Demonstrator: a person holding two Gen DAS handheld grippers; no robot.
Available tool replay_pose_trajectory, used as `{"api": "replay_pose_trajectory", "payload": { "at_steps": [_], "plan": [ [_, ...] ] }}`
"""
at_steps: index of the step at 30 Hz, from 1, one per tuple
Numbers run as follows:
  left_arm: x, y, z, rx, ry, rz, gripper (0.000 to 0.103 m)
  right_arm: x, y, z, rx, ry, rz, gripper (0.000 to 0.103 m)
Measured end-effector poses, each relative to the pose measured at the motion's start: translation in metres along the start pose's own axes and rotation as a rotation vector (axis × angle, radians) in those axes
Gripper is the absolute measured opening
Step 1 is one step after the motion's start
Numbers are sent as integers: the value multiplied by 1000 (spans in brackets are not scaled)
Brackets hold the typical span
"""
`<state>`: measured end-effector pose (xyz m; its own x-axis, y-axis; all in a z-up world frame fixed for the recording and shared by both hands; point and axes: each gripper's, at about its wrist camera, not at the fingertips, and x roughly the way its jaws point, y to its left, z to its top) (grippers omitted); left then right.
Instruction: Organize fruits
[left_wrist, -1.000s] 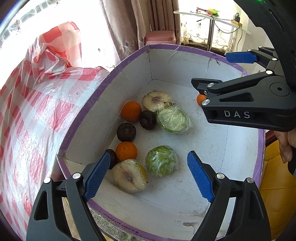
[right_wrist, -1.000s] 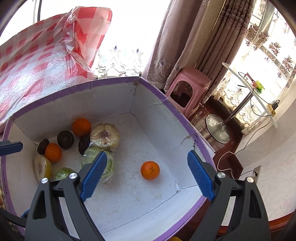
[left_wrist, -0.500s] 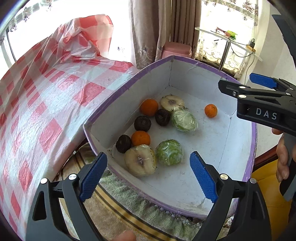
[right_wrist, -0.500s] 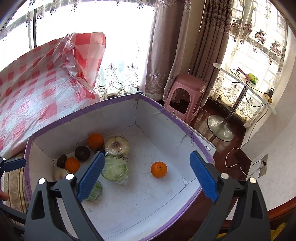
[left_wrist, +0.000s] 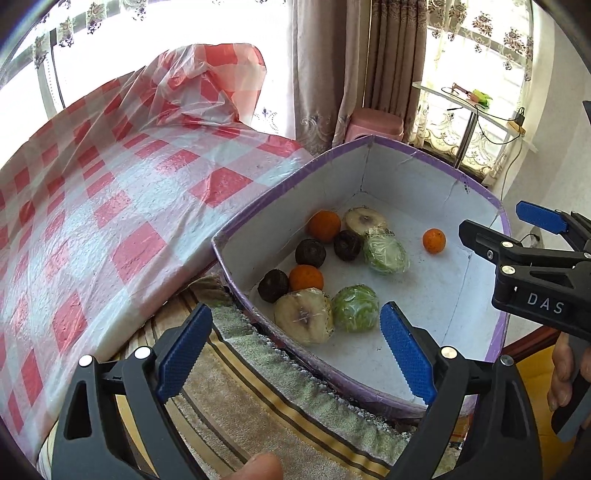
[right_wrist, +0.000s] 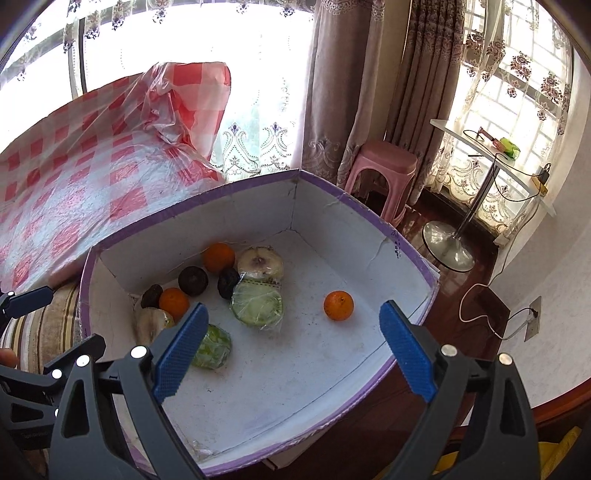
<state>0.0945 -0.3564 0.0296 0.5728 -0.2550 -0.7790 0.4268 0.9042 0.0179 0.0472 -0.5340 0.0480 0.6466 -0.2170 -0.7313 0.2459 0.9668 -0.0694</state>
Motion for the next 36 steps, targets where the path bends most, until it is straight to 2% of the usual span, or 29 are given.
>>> {"api": "replay_pose_trajectory", "payload": {
  "at_steps": [10, 11, 12, 36],
  "plan": [
    [5, 5, -1, -15, 24, -25, 90, 3, 1, 0, -2, 5, -1, 94],
    [6, 4, -1, -15, 26, -27, 91, 3, 2, 0, -4, 4, -2, 94],
    [6, 4, -1, -15, 28, -30, 98, 3, 2, 0, -4, 4, -1, 94],
    [8, 4, -1, -20, 34, -40, 99, 7, 0, -1, -9, 14, -3, 94]
  ]
}}
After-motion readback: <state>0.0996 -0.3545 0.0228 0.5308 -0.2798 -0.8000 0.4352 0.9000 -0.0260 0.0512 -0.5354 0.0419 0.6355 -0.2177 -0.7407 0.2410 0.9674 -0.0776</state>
